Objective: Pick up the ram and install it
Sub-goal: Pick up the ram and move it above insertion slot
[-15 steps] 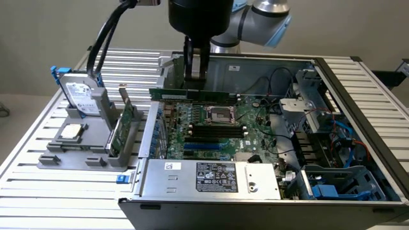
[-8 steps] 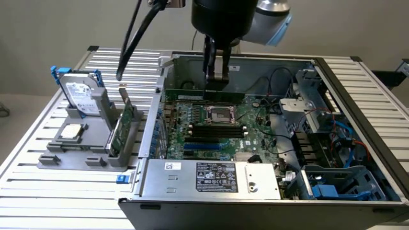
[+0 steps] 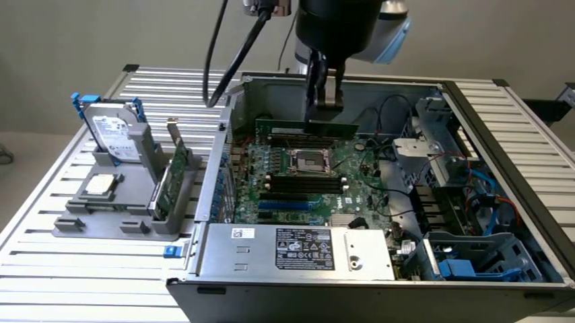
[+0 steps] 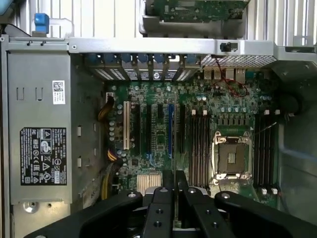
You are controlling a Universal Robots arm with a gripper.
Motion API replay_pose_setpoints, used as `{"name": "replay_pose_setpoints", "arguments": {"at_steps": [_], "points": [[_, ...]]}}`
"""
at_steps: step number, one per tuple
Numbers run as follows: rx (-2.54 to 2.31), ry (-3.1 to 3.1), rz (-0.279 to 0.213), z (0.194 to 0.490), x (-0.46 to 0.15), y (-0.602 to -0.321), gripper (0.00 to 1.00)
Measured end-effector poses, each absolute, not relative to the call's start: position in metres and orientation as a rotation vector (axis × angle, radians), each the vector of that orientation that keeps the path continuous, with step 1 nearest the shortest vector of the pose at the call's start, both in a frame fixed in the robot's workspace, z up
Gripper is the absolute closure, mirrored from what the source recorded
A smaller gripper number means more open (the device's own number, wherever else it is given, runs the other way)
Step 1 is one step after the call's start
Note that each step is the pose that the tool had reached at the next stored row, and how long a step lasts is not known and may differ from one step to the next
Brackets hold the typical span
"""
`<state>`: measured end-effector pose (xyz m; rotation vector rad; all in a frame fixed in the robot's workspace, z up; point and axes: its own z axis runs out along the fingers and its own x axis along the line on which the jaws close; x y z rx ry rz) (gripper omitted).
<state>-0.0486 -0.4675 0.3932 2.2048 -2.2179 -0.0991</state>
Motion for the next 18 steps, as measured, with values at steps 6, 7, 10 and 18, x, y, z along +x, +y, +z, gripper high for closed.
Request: {"name": "replay_pose_setpoints", "arguments": {"at_steps": [6,7,10,18], "points": [[2.205,-2.218,-0.099,0.382,-0.040,-0.441,0.87],[2.205,-2.218,-0.099,0.381,-0.039,-0.436,0.87],[2.205,-2.218,-0.099,0.375,-0.036,-0.422,0.87],[2.195,-2.210,-0.078,0.365,-0.027,-0.402,0.87]]}}
